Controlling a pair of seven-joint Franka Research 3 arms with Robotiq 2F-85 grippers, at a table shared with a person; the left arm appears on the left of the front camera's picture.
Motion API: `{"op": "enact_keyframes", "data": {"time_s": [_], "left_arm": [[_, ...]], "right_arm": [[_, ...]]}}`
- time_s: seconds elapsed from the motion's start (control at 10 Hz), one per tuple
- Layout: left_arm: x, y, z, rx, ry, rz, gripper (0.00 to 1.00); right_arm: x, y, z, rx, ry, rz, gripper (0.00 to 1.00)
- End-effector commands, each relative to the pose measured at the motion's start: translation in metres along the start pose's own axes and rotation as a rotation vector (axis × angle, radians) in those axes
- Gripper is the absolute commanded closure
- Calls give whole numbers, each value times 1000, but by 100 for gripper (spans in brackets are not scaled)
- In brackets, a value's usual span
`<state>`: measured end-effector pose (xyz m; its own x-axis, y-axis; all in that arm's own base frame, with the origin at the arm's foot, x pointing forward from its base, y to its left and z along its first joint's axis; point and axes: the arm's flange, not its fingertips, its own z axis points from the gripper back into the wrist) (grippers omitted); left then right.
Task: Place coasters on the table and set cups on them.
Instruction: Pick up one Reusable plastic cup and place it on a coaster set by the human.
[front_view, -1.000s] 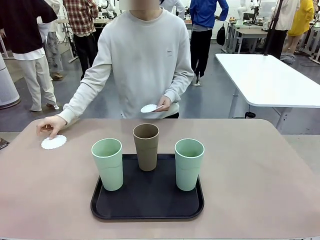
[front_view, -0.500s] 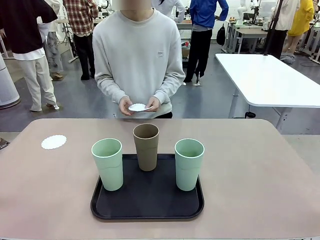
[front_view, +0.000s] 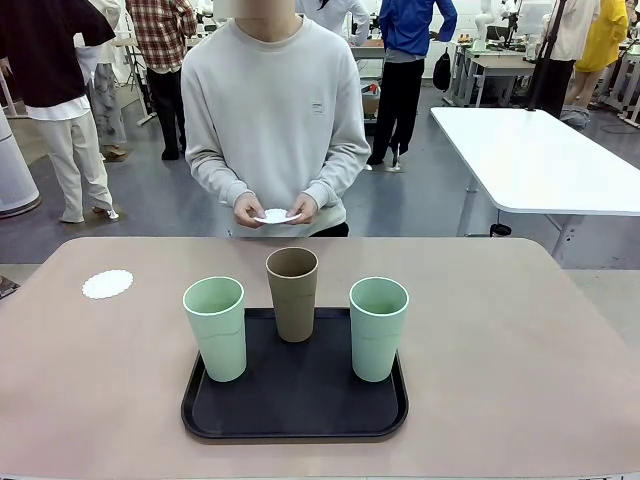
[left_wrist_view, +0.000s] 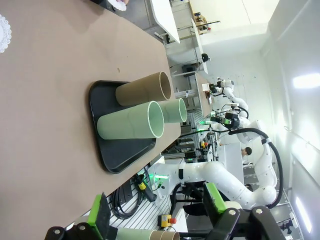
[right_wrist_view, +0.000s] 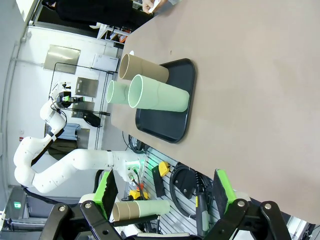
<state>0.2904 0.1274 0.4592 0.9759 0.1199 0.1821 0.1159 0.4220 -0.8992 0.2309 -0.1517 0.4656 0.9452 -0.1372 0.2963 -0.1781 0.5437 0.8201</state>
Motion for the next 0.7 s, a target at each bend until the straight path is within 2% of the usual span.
{"op": "enact_keyframes", "data": {"time_s": [0.0,0.2,0.3,0.4,0.5,0.6], "left_arm": [[-1,1,3,-18,-5,-5,0],[0,0,0,0,0,0,0],[19,2,-5,83,-18,-148,0],[27,-12,-30,171,147,-469,0],[27,-24,-46,190,220,-621,0],[26,-47,-70,243,347,-834,0]], "right_arm": [[0,-1,0,1,2,-1,0],[0,-1,0,1,2,-1,0],[0,-1,0,1,2,-1,0],[0,-1,0,1,2,-1,0],[0,-1,0,1,2,-1,0],[0,-1,0,1,2,-1,0]]}}
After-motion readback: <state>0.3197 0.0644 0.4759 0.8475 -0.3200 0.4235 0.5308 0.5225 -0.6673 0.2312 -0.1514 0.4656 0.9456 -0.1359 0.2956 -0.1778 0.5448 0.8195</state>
